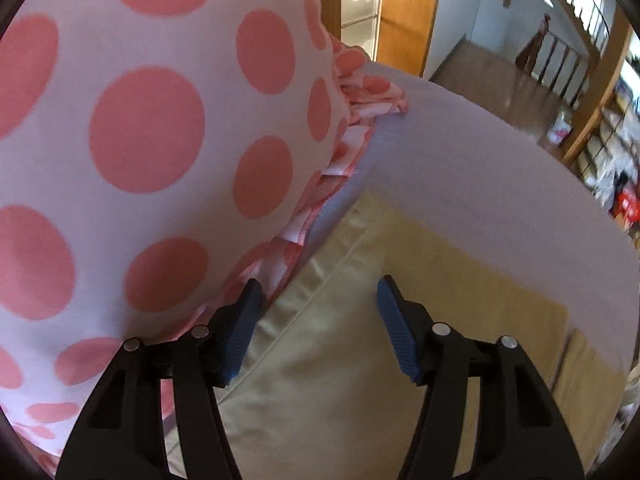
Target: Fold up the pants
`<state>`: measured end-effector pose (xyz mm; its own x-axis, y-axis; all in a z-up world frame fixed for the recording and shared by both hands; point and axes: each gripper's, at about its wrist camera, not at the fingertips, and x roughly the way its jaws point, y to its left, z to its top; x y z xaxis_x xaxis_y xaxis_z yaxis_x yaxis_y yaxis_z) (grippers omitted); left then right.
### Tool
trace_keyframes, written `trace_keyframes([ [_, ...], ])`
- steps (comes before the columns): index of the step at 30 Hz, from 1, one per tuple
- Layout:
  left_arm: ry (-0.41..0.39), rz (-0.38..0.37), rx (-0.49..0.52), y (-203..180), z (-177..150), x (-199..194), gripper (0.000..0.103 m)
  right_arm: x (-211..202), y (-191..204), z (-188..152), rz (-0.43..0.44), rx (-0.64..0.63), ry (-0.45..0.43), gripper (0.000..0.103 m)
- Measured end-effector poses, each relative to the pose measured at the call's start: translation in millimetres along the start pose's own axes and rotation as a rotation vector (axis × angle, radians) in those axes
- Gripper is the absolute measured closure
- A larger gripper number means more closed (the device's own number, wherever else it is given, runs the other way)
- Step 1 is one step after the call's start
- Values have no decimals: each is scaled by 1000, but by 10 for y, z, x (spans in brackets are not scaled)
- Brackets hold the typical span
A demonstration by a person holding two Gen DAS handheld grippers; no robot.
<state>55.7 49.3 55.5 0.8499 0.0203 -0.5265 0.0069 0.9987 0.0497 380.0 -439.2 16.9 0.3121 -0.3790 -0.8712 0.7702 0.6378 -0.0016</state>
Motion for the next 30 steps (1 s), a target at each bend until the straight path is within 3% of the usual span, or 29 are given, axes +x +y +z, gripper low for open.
trace_keyframes([
  [4,24,1,-18,1,-23,67,2,3,-60,-37,60,-53,-68,60],
  [6,19,3,-22,8,-34,38,2,9,-106,-37,101,-56,-88,91],
  [8,13,12,-30,29,-39,-5,2,-29,-259,-68,154,-23,-85,98],
  [11,11,21,-56,97,-43,-63,2,-187,-516,-100,284,33,-98,99],
  [14,13,23,-103,196,-52,-124,2,-557,-943,-204,439,70,-167,100],
  [17,8,9,-160,315,-68,-216,2,-1052,-1549,-521,607,125,-228,100],
  [19,-7,12,-179,388,-65,-282,2,-1386,-1998,-913,700,155,-250,100],
  [21,-29,17,-185,461,-36,-346,2,-1580,-2470,-1388,744,187,-233,100],
  [25,-62,-43,-209,661,133,-365,2,-1298,-2892,-1708,761,237,-97,99],
  [27,-52,-90,-228,759,231,-299,2,-1184,-2899,-1685,771,241,-43,97],
  [30,-32,-146,-264,922,362,-173,2,-1127,-2856,-1729,770,240,21,76],
])
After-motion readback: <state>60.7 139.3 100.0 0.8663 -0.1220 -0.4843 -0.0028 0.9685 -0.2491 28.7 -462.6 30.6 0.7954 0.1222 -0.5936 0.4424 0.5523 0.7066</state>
